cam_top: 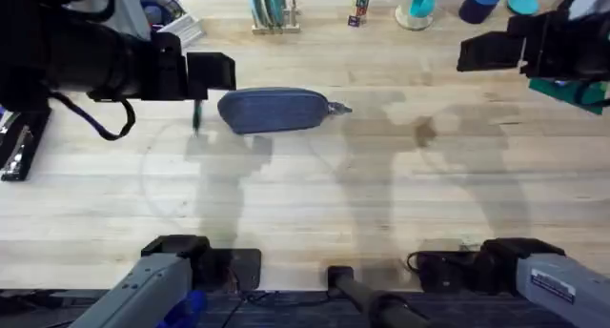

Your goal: Unzip the bag, pick up the pens from the table one at a time and place them inside, then zip the bag closed.

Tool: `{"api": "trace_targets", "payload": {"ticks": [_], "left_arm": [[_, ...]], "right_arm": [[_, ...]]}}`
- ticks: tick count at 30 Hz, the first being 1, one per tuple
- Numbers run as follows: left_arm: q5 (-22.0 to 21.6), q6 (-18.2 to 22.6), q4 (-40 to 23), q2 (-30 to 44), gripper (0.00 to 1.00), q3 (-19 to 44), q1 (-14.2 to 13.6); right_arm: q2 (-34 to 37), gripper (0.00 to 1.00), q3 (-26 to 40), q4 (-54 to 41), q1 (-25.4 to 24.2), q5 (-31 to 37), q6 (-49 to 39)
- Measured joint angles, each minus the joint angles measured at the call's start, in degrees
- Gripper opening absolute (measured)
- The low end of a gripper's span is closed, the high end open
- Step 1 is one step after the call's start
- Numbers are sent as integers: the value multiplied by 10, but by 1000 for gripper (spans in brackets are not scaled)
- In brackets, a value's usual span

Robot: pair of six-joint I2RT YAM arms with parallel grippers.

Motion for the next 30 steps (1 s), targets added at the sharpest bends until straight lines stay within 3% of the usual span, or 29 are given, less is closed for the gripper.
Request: {"api": "trace_targets", "payload": {"ticks": [8, 15, 18, 22, 26, 30], "left_arm": [[0, 10, 0, 0, 993, 0, 0], [24, 80, 15, 0, 992, 0, 16], [63, 123, 24, 0, 992, 0, 50], [145, 192, 27, 1, 992, 0, 118], [255, 279, 25, 17, 992, 1, 191], [357, 376, 18, 53, 991, 1, 239]], "right_arm": [[0, 996, 0, 0, 0, 0, 0], [0, 996, 0, 0, 0, 0, 0], [0, 996, 0, 0, 0, 0, 0], [0, 996, 0, 0, 0, 0, 0], [0, 995, 0, 0, 0, 0, 0], [0, 995, 0, 0, 0, 0, 0]]}}
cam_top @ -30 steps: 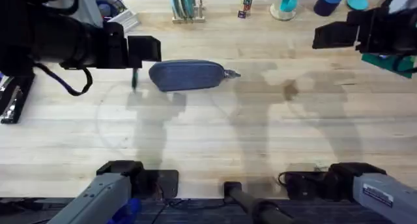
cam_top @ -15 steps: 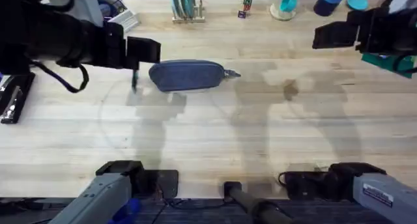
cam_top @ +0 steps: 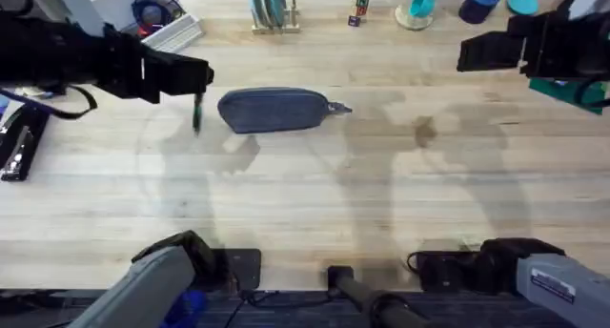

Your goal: Unzip the bag, pick up the pens from the table one at a time and place them inside, then zip the bag closed.

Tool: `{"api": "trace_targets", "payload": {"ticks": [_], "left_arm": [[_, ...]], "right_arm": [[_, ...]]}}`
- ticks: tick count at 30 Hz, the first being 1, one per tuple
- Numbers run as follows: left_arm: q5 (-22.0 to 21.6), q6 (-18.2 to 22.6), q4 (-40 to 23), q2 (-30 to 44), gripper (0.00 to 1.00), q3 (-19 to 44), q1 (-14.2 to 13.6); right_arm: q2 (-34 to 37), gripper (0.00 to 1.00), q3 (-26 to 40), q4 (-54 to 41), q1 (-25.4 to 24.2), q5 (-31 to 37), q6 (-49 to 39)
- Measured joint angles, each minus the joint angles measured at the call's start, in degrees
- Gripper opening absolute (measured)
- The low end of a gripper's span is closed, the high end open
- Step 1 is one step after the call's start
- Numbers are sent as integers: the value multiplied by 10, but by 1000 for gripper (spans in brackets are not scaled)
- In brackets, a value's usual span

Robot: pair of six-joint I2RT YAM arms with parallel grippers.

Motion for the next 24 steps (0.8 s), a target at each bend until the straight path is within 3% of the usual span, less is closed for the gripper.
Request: {"api": "trace_targets", "payload": {"ticks": [5, 9, 20, 24], "left_arm": [[101, 121, -5, 57, 991, 0, 32], [154, 215, -20, 107, 991, 0, 42], [190, 491, -115, 232, 991, 0, 44], [189, 583, -105, 292, 992, 0, 46]], "right_arm": [[0, 996, 0, 0, 0, 0, 0], [0, 996, 0, 0, 0, 0, 0], [0, 996, 0, 0, 0, 0, 0], [0, 996, 0, 0, 0, 0, 0]]}}
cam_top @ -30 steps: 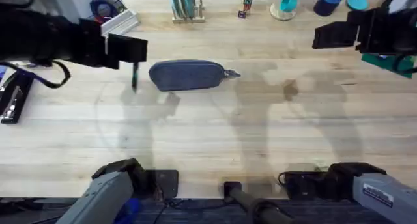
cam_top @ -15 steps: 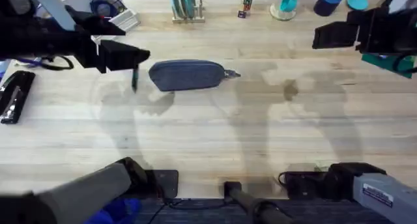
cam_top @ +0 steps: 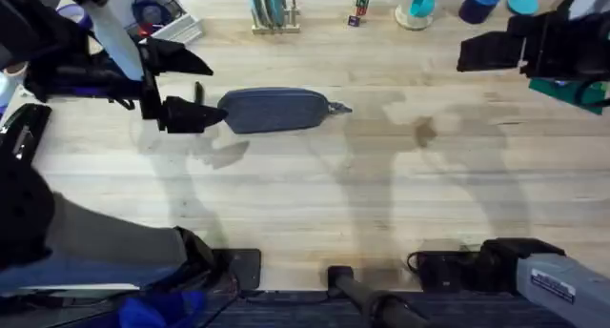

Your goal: Unzip the bag, pick up the pens from the table one at a time and place them inside, then zip the bag closed.

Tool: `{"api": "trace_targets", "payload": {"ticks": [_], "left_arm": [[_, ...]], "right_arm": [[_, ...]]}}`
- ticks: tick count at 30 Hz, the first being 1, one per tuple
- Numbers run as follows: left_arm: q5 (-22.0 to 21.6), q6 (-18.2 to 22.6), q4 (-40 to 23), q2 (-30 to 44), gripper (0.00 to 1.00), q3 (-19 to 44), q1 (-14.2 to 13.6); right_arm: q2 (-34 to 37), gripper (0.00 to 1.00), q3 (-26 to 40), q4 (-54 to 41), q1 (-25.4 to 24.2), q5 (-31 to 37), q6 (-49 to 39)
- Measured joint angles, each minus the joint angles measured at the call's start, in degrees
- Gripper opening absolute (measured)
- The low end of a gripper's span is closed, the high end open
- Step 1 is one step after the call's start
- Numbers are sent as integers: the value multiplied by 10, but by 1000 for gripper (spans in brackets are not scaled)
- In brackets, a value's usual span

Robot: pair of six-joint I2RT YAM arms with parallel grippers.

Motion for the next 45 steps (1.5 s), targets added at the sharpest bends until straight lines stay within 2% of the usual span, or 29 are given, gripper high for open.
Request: {"api": "trace_targets", "payload": {"ticks": [6, 15, 22, 31, 38, 41, 42, 45], "left_arm": [[0, 26, 23, 53, 993, 1, 10], [0, 33, 57, 118, 998, 2, 10], [9, 35, 70, 136, 990, 2, 10], [20, 37, 74, 136, 898, 2, 9], [21, 37, 75, 136, 781, 2, -7], [21, 37, 74, 136, 703, 2, -15], [21, 37, 74, 136, 605, 2, -17], [20, 37, 83, 136, 142, 2, -22]], "right_arm": [[0, 996, 0, 0, 0, 0, 0], [0, 996, 0, 0, 0, 0, 0], [0, 996, 0, 0, 0, 0, 0], [0, 996, 0, 0, 0, 0, 0], [0, 997, 0, 0, 0, 0, 0], [0, 996, 0, 0, 0, 0, 0], [0, 996, 0, 0, 0, 0, 0], [0, 996, 0, 0, 0, 0, 0]]}}
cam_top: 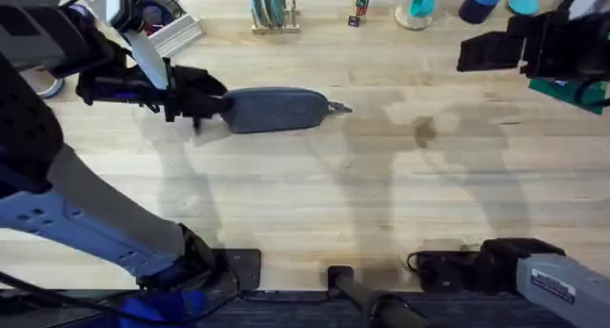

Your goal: Unzip the bag, pick up the pens from the table one at a time and place them inside, then zip the bag closed.

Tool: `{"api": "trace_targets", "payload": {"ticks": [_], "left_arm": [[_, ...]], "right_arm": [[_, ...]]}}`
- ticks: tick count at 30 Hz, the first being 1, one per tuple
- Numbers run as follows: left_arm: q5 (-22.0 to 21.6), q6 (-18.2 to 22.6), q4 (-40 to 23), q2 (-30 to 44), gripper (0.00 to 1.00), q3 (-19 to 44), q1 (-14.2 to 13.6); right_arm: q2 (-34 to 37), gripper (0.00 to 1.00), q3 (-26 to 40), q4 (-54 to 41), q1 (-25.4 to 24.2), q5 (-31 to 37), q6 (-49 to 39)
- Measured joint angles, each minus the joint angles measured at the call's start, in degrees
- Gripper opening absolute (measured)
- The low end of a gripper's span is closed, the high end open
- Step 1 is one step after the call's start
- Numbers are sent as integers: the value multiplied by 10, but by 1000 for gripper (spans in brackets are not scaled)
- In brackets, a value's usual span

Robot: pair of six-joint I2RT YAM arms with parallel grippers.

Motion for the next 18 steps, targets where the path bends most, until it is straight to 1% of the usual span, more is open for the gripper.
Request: {"api": "trace_targets", "payload": {"ticks": [1, 2, 18], "left_arm": [[0, 2, 0, 0, 70, 0, -1], [-1, 2, 0, 0, 50, 0, -1], [-1, 2, 0, 0, 43, 0, -1]], "right_arm": [[0, 996, 0, 0, 0, 0, 0], [0, 996, 0, 0, 0, 0, 0], [0, 996, 0, 1, 0, 0, 0]]}}
